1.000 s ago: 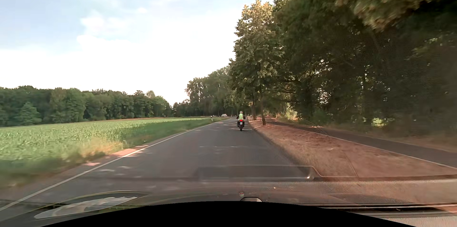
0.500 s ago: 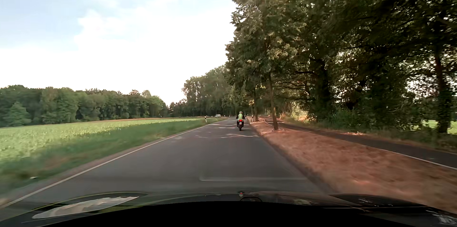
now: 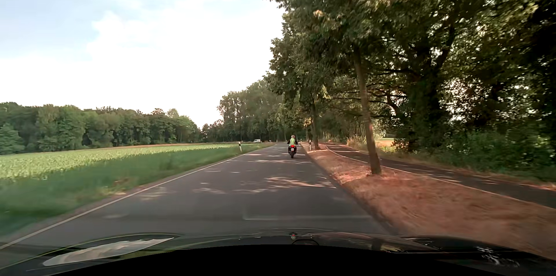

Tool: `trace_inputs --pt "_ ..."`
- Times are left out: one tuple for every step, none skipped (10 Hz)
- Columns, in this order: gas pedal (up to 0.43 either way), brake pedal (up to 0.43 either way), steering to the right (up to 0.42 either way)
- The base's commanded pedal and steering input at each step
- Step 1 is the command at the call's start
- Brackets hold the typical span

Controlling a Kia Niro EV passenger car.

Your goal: Follow the waypoints while adhering to traffic rules and regulations

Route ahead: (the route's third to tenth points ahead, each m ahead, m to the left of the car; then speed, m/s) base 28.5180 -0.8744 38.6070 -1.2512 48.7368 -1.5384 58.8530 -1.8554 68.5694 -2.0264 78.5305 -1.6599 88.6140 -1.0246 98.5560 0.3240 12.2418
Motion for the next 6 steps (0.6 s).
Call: trace_inputs --pt "0.000 0.000 0.004" --pt "0.000 0.000 0.004" --pt "0.000 0.000 0.004" --pt "0.000 0.000 0.005" --pt "0.000 0.000 0.006" --pt "0.000 0.000 0.006"
